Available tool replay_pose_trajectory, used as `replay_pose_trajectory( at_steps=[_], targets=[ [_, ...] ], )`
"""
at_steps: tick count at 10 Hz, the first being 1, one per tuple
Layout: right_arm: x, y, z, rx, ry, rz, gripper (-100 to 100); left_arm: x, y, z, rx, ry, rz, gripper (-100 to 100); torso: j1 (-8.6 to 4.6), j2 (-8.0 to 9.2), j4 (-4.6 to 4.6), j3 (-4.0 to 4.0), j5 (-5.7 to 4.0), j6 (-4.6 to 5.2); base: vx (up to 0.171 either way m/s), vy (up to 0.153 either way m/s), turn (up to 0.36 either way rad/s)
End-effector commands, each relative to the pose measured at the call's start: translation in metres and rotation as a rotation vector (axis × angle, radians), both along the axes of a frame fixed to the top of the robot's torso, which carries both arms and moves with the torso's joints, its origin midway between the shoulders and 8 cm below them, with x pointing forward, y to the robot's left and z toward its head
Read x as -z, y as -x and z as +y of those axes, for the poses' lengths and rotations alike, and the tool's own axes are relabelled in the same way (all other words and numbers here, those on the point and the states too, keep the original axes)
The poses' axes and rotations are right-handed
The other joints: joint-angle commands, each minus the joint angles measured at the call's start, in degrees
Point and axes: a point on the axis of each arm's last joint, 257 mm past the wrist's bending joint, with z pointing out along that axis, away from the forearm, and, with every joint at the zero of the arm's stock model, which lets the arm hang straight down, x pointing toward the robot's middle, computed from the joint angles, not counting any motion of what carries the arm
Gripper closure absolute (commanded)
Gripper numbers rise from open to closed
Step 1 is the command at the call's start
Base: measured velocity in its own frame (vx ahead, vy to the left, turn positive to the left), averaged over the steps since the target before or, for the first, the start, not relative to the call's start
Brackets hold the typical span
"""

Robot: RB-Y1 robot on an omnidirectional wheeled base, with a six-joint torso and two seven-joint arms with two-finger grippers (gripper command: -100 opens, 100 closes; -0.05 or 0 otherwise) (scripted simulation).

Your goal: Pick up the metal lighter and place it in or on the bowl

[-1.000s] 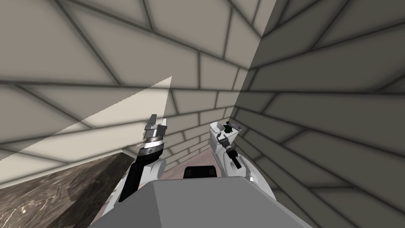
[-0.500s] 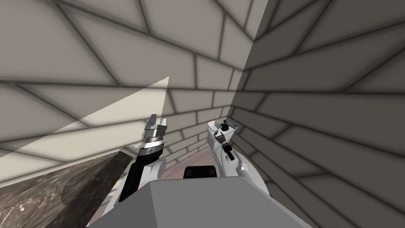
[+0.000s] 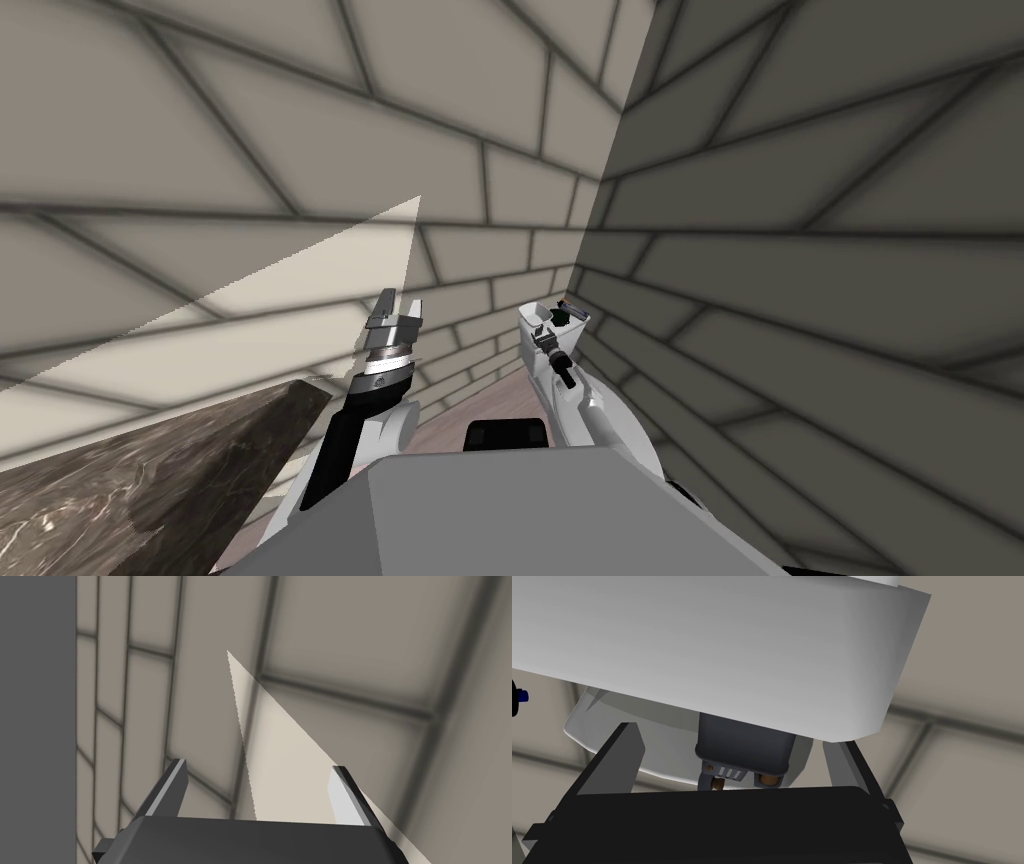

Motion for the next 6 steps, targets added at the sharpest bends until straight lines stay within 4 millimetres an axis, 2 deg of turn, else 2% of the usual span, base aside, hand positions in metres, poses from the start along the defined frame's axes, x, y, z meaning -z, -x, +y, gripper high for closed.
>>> replay_pose_trajectory(
  at_steps=[1,2,3,4,5,6],
  targets=[
    [-0.013,-0.016,0.008,-0.013,0.004,-0.015,-100,0.000,0.000,0.000,0.000,0.000,0.000,0,0.00,0.00,0.00,0.00,0.00,0.00,-0.054,-0.037,-0.026],
    [-0.004,-0.021,0.021,-0.023,0.010,0.009,-100,0.000,0.000,0.000,0.000,0.000,0.000,0,0.02,-0.03,0.01,-0.01,0.01,-0.01,-0.056,-0.046,-0.061],
    [-0.017,-0.031,0.026,-0.032,0.011,-0.015,-100,0.000,0.000,0.000,0.000,0.000,0.000,0,-0.01,-0.02,0.00,-0.01,0.00,0.00,-0.058,-0.041,-0.037],
    [-0.008,-0.026,0.023,-0.025,0.006,-0.004,-100,0.000,0.000,0.000,0.000,0.000,0.000,0,0.02,-0.02,0.00,-0.01,0.00,-0.01,-0.022,-0.015,0.004],
    [-0.009,-0.027,0.024,-0.027,0.008,-0.006,100,0.000,0.000,0.000,0.000,0.000,0.000,0,0.09,-0.09,-0.01,-0.05,0.02,0.00,0.000,0.000,0.000],
    [-0.009,-0.027,0.025,-0.028,0.008,-0.006,100,0.000,0.000,0.000,0.000,0.000,0.000,0,0.12,-0.16,-0.02,-0.08,0.04,0.03,0.000,0.000,0.000]
  ],
)
